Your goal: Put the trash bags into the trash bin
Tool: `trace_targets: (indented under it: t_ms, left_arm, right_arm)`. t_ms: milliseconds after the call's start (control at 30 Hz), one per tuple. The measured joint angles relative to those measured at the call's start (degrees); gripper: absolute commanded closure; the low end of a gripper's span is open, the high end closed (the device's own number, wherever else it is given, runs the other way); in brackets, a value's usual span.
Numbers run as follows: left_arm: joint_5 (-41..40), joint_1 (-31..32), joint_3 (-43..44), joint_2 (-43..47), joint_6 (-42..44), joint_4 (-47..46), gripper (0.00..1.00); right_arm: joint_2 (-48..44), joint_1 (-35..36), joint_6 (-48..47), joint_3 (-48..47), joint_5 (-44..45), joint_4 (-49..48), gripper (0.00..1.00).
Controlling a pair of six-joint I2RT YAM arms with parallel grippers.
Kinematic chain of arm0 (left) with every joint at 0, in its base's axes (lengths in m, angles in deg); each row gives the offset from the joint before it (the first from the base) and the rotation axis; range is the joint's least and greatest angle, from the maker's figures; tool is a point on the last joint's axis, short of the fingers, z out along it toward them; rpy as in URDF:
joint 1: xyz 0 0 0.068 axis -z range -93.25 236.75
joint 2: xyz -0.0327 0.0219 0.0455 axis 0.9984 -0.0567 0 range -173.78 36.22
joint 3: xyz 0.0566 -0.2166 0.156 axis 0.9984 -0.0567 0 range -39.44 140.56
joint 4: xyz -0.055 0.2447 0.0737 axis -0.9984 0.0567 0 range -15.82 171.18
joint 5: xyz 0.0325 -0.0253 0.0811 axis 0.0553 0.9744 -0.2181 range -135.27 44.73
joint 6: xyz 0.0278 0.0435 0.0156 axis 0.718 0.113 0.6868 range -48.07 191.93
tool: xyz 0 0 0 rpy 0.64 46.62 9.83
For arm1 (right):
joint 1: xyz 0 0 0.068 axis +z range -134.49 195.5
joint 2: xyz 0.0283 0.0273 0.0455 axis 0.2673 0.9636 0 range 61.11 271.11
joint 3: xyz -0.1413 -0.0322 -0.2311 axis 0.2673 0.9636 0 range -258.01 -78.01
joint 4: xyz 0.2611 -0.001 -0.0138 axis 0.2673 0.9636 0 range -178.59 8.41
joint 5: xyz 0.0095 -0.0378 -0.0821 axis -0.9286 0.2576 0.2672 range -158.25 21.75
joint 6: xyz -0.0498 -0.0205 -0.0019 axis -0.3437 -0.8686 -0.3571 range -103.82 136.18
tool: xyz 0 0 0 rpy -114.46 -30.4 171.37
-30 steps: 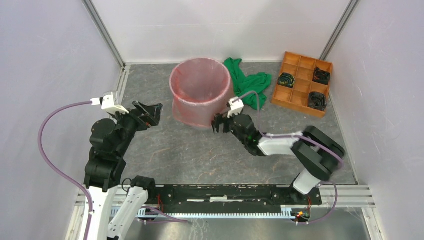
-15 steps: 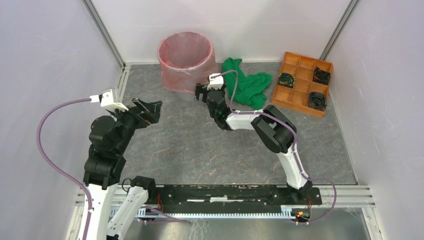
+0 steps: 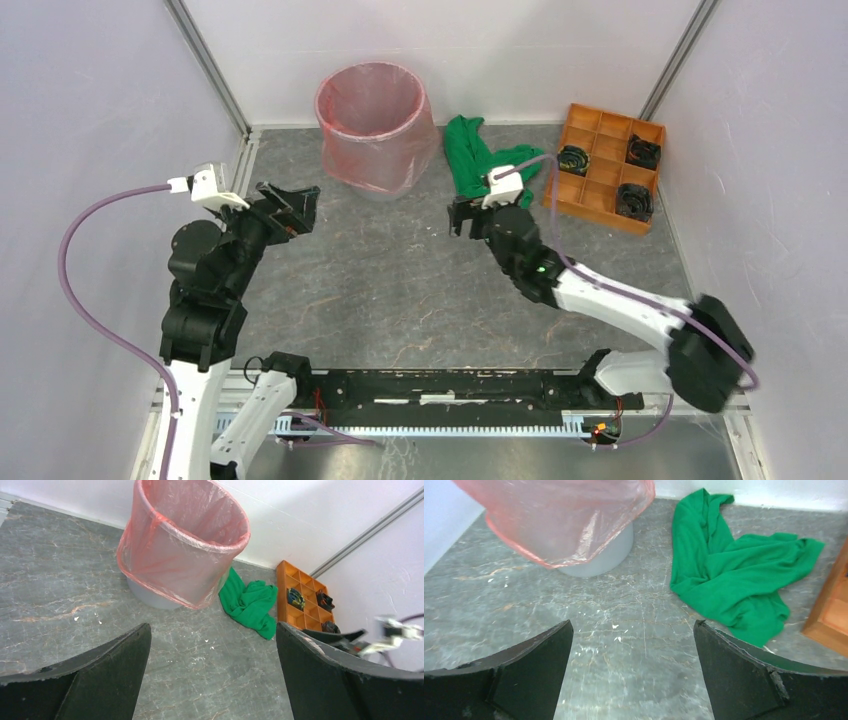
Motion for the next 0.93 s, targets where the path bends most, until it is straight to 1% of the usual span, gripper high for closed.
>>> trace_targets:
  t_ms: [133,233,300,400,467,567,633,733,867,933]
  left_arm:
    - [-0.6,0.0,1.4,-1.8,-0.1,0.0,0.0]
    - [-0.6,0.0,4.0,-4.1,-0.1,0.1,0.0]
    - [-0.5,0.0,7.9,-6.6,0.0,0.6,0.0]
    - [-0.7,0.0,13.6,-9.2,0.2,1.6,0.0]
    - [-1.1,0.0,17.0,-10.3,0.6,1.6,0.0]
    - [-1.1,0.0,19.1,-10.1,0.6,1.6,0.0]
    - [-1.1,0.0,20.1,-9.5,0.6,1.6,0.0]
    - [-1.1,0.0,21.4,-8.9,0.6,1.5,0.0]
    - [-1.1,0.0,21.6,-8.9,0.6,1.6,0.0]
    - [-1.1,0.0,21.6,-9.0,0.6,1.6,0.0]
  right_arm:
    - [-13.8,0.2,-2.8,0.2,-1.4,12.5,0.02]
    - [-23.3,0.2,-5.8,-0.9,-1.5,21.7,0.02]
    - [-29.7,0.2,-8.6,-3.2,-1.6,27.6,0.02]
    - [-35.8,0.2,-11.5,-8.6,-0.7,33.6,0.02]
    - [-38.2,0.2,-13.4,-13.5,0.7,36.9,0.02]
    - [-40.3,0.2,-15.4,-20.0,3.2,39.9,0.02]
    - [-40.8,0.2,-16.2,-22.3,4.6,40.9,0.02]
    - [-41.3,0.2,-17.0,-23.8,6.5,42.4,0.02]
    - [-41.4,0.2,-17.0,-23.8,8.4,44.7,0.02]
    - [-41.9,0.2,-16.9,-22.7,9.2,44.3,0.02]
